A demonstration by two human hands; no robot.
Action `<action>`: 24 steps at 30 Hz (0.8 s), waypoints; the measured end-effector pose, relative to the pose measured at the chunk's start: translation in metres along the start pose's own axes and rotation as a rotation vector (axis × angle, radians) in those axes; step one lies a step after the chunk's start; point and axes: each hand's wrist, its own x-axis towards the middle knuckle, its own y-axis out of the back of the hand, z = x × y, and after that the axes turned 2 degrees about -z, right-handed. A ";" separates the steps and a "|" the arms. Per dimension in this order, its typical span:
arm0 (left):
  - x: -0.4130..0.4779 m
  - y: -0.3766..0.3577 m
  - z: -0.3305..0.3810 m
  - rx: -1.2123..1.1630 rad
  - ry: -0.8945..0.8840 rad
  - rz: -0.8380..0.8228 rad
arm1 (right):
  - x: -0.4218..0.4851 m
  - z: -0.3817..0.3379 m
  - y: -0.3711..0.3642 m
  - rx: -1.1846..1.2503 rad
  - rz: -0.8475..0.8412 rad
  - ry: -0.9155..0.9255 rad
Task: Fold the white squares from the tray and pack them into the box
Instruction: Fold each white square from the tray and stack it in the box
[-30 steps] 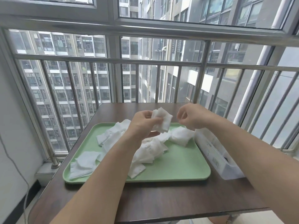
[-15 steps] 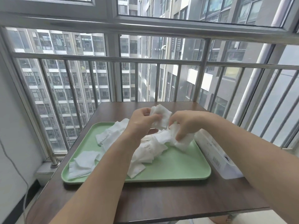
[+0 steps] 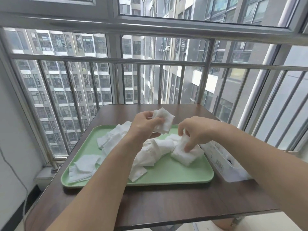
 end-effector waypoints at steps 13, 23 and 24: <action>0.001 -0.002 -0.002 0.048 -0.008 0.020 | -0.015 -0.006 0.000 -0.106 -0.106 0.155; 0.000 -0.003 -0.002 0.053 -0.007 0.020 | -0.018 -0.003 -0.006 -0.106 -0.075 0.177; 0.000 -0.003 -0.002 0.057 -0.009 0.020 | -0.018 -0.004 -0.006 -0.097 -0.078 0.179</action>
